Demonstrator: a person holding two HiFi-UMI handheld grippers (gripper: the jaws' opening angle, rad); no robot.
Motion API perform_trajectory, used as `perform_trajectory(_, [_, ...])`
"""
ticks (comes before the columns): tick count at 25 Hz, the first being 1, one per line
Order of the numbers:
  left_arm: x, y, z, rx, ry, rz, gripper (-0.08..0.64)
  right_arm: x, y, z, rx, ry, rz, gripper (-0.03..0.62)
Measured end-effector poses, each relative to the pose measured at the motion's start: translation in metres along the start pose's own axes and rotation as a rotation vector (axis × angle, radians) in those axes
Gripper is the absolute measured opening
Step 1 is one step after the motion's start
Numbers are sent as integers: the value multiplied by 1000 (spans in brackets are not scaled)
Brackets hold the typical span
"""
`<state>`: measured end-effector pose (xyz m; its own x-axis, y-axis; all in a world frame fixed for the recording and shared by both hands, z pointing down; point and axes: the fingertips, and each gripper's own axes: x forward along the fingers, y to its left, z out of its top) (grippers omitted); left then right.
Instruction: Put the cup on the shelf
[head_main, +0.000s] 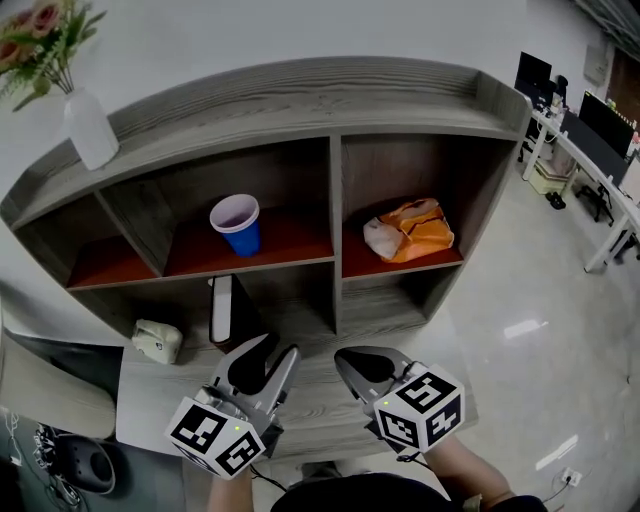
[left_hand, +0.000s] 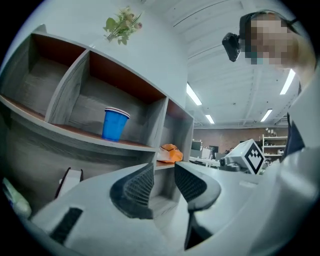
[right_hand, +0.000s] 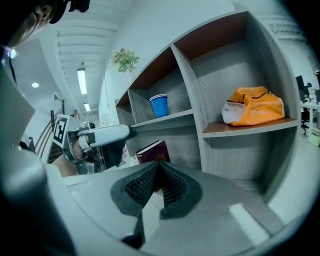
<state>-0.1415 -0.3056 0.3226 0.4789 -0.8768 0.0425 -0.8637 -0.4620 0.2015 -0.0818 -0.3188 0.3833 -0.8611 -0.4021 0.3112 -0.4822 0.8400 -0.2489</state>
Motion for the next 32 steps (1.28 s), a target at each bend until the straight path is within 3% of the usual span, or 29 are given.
perform_trajectory(11, [1, -22, -43, 24, 69, -8, 68, -2, 1, -8, 23, -9, 16, 2])
perform_trajectory(18, [-2, -23, -67, -24, 111, 5, 42, -2, 3, -15, 30, -5, 8, 2])
perform_trajectory(32, [-10, -21, -81, -2, 145, 22, 12, -2, 9, -15, 16, -21, 3, 0])
